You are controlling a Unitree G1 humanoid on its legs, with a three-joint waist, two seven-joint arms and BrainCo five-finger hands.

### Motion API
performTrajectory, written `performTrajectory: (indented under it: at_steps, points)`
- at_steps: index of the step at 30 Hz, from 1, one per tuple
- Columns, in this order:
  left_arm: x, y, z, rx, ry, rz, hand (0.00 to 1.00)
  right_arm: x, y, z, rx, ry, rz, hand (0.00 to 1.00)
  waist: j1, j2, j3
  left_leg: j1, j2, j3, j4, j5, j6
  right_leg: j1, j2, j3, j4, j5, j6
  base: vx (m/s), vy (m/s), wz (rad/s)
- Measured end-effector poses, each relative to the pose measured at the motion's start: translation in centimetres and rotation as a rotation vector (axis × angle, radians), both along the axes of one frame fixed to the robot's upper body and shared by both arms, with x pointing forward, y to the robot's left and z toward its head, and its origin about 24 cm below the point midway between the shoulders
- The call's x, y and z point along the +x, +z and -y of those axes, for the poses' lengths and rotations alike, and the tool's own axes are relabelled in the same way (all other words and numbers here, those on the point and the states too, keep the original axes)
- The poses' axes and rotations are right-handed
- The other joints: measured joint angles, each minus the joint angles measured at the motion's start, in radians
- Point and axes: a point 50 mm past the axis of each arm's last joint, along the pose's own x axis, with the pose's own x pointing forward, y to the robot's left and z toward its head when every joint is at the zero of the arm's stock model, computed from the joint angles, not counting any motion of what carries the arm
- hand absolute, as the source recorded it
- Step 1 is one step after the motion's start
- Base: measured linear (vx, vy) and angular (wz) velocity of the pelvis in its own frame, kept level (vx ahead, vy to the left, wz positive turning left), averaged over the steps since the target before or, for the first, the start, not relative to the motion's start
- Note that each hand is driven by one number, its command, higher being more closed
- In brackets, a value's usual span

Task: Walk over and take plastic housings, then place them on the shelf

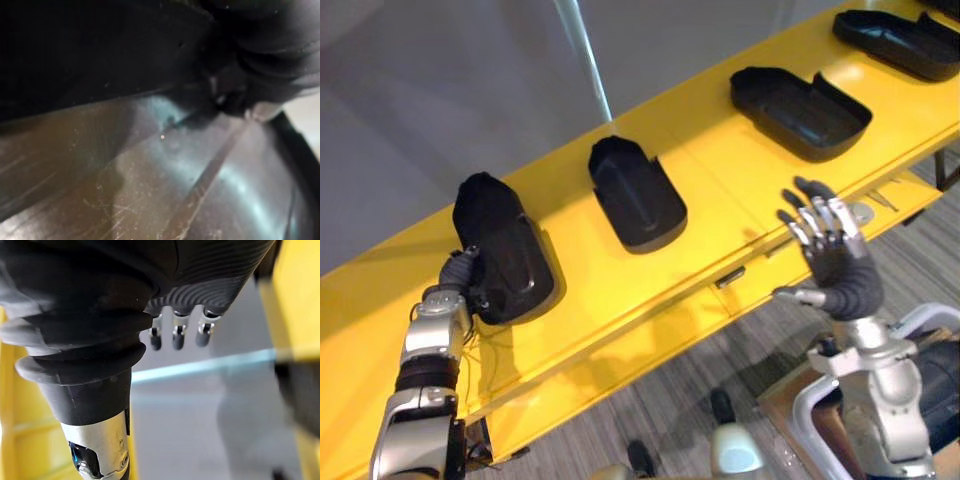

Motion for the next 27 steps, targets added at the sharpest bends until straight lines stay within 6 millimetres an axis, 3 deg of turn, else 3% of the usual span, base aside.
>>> performTrajectory:
  at_steps: [6,17,18,27]
  points:
    - [1.6,2.3,1.3,0.039,-0.028,0.064,1.00,0.8,1.0,-4.1,0.006,0.188,0.021,0.00,0.032,-0.012,0.033,-0.066,-0.021,-0.056,0.000,0.025,0.010,-0.059,-0.033,-0.052,0.060,-0.009,0.006,-0.04,0.016,0.32]
    - [2.5,3.6,2.0,0.103,-0.083,0.064,1.00,1.6,1.2,-4.3,0.032,0.143,-0.002,0.00,0.045,-0.016,0.047,-0.065,-0.025,-0.080,-0.004,0.029,0.004,-0.067,-0.041,-0.073,0.102,-0.037,0.006,0.01,0.003,0.08]
    - [2.6,3.6,2.0,0.102,-0.084,0.064,0.00,1.7,1.1,-4.2,0.031,0.142,-0.005,0.00,0.045,-0.017,0.047,-0.065,-0.025,-0.080,-0.004,0.029,0.004,-0.068,-0.041,-0.073,0.103,-0.037,0.006,0.00,0.000,0.00]
    - [3.6,5.7,2.4,0.099,-0.082,0.112,0.00,1.9,0.8,-4.1,0.028,0.134,-0.021,0.00,0.042,-0.043,0.064,-0.085,-0.028,-0.080,-0.004,0.039,-0.001,-0.094,-0.046,-0.073,0.120,-0.039,0.005,-0.01,-0.002,0.01]
